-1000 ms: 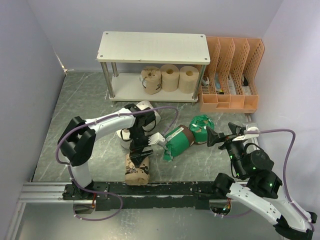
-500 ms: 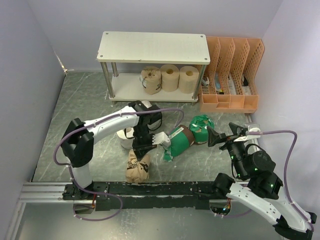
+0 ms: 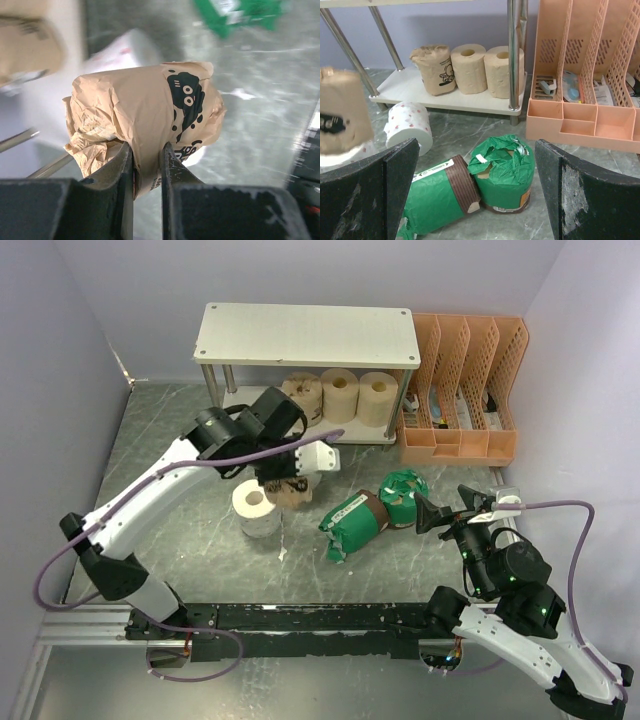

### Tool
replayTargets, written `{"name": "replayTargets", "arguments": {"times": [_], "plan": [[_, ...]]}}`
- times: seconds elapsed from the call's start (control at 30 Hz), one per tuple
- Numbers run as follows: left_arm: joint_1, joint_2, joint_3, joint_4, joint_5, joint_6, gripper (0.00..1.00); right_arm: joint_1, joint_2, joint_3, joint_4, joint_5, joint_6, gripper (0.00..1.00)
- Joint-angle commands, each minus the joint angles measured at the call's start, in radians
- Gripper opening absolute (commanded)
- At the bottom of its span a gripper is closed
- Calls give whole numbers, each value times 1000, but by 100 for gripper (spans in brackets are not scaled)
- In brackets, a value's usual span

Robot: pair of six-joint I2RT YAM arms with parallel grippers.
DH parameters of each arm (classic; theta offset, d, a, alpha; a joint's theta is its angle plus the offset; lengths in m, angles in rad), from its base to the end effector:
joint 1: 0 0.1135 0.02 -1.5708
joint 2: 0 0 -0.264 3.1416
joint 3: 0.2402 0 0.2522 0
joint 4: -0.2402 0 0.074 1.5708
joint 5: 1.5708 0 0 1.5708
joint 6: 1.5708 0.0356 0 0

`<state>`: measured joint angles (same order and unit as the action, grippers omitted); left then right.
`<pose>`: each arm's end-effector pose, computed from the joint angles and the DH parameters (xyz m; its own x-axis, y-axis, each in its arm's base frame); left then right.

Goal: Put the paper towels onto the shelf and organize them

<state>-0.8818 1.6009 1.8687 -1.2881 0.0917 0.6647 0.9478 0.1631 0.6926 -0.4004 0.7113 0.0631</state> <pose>0.1917 -0.2379 0.4068 0.0664 0.8855 -0.4599 0.9632 0.0634 0.2612 0.0426 0.0195 0.3449 0.0600 0.1654 -0.9844 -0.2417 0.9592 0.1464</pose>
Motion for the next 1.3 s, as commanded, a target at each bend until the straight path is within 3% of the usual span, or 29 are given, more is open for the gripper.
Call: {"name": "replayTargets", "arguments": {"times": [0.0, 0.07, 0.3, 0.5, 0.6, 0.67, 0.77, 0.8, 1.1, 1.17, 1.27], "plan": [[12, -52, -74, 263, -449, 88, 7, 7, -9, -8, 24, 8, -11, 100], [78, -41, -114, 379, -546, 148, 7, 8, -7, -8, 25, 8, -11, 100], [196, -13, -332, 800, -575, 327, 13, 8, -16, -7, 20, 11, -5, 100], [273, 185, -192, 858, -531, 263, 15, 8, -9, -4, 15, 11, 0, 100], [278, 259, -123, 876, -533, 250, 25, 8, 3, -6, 17, 8, -3, 100], [279, 288, -113, 898, -533, 251, 40, 9, 4, -6, 16, 6, -3, 100], [279, 322, -108, 923, -550, 247, 71, 8, -6, -6, 17, 8, -3, 100], [280, 332, -106, 923, -557, 241, 76, 9, -10, -5, 19, 8, -3, 100], [279, 315, -151, 955, -581, 223, 87, 9, -22, -11, 23, 6, -9, 100], [279, 313, -119, 903, -562, 192, 99, 9, -25, -10, 24, 6, -9, 100], [271, 301, -44, 748, -495, 121, 100, 10, -30, -10, 23, 6, -9, 100]]}}
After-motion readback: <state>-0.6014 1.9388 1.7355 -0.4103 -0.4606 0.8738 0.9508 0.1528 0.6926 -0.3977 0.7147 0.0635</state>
